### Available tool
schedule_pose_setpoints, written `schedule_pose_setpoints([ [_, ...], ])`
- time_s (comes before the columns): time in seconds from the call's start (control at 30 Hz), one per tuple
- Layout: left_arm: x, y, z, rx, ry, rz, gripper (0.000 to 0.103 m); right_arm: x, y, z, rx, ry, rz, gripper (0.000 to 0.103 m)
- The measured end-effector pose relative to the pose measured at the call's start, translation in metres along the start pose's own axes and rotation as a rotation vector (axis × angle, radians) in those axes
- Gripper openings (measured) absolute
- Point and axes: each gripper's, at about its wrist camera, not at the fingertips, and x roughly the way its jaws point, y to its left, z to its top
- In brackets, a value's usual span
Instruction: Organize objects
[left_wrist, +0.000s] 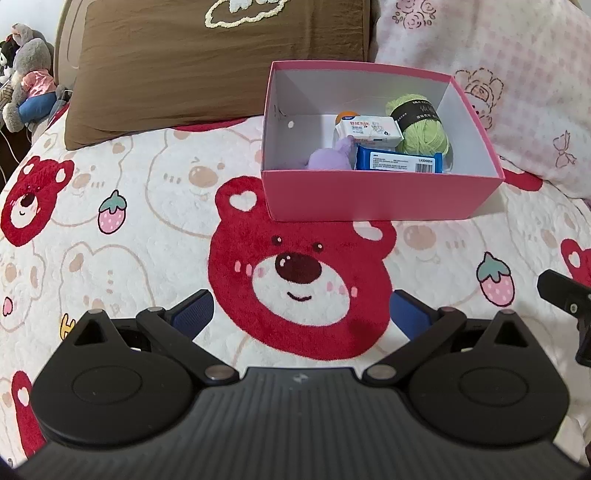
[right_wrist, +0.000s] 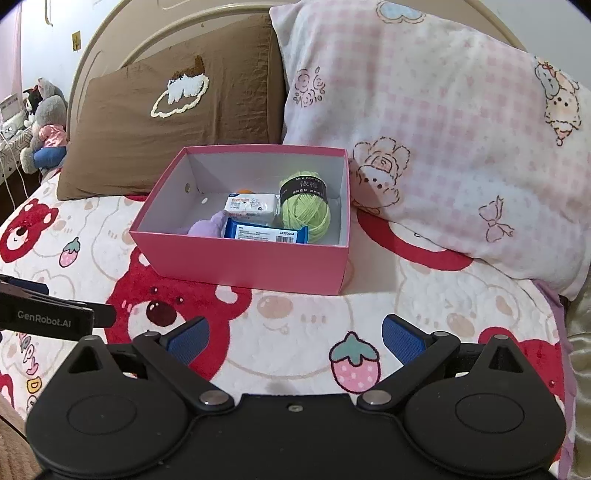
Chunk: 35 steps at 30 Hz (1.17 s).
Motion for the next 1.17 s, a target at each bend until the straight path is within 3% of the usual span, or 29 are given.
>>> schedule_pose_setpoints([
  [1.17, -0.002, 0.0002, -0.001, 0.018, 0.004, -0.011, 0.103, -0.0007, -0.0025, -0.0006, 0.0, 0.008, -0.008, 0.101],
])
